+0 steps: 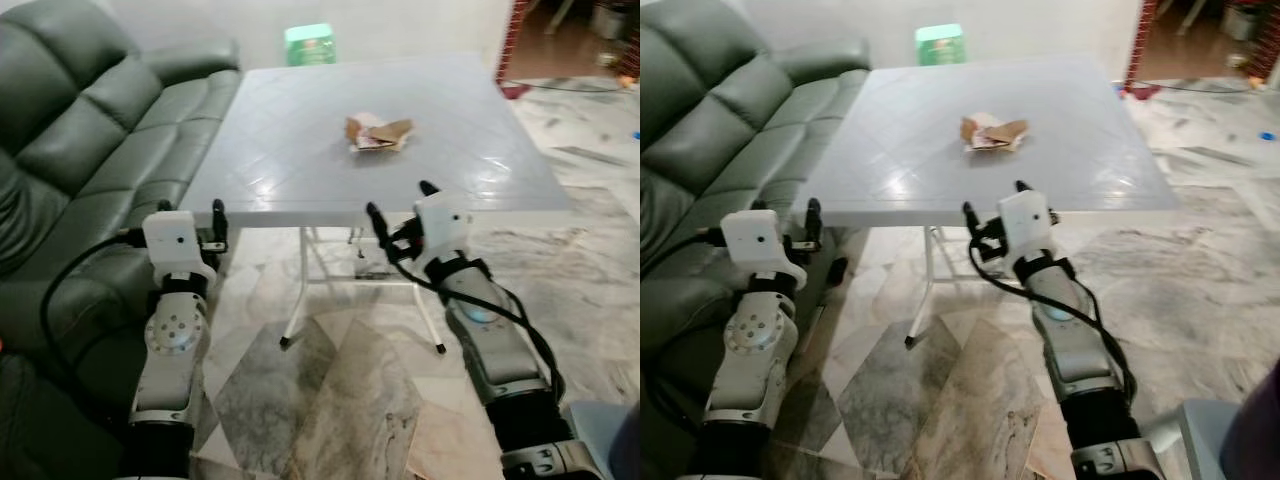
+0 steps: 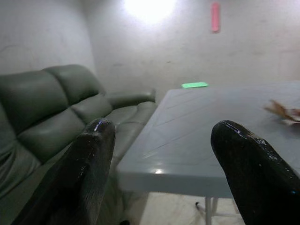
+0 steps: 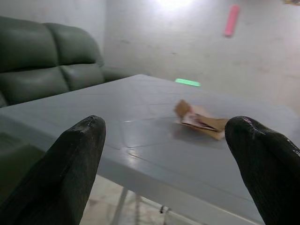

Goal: Picking trash to rubbish bin

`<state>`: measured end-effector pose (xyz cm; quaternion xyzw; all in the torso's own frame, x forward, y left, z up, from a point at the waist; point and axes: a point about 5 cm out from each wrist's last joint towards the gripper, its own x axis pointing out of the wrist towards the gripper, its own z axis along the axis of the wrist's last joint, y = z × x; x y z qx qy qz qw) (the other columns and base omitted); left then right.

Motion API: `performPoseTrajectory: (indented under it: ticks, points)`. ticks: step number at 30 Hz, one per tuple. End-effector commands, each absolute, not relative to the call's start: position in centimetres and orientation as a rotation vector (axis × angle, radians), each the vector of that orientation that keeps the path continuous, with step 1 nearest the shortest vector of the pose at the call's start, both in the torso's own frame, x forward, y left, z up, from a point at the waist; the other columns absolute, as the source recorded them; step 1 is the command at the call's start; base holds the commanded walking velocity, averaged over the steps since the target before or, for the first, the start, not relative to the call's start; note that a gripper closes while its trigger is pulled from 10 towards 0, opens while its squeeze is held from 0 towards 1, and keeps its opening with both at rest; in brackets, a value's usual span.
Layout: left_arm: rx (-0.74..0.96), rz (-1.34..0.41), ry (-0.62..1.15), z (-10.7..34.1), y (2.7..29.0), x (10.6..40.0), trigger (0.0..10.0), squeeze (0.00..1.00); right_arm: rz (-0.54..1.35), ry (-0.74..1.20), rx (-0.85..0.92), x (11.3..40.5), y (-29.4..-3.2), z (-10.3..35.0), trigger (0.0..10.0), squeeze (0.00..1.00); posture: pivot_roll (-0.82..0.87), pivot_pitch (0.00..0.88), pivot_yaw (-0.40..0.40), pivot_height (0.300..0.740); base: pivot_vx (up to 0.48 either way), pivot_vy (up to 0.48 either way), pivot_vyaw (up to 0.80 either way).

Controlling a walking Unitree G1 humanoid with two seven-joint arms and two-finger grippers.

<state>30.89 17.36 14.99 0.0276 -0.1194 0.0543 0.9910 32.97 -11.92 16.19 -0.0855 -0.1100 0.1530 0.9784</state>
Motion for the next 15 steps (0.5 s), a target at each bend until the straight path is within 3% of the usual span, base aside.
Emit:
performPoseTrajectory:
  ticks: [1,15]
  points:
    - [0.063,0.112,-0.255,15.45,17.89,30.88,10.0,0.0,0.33,-0.248,-0.162,32.93,-11.2,16.78,10.0,0.0,-0.01,0.0,0.057,0.74,0.0,0.0,0.0]
    - [0.021,0.113,-0.242,15.35,17.64,31.23,10.0,0.0,0.266,-0.267,-0.165,33.2,-11.99,17.33,10.0,0.0,-0.01,0.005,0.053,0.74,0.0,0.0,0.0]
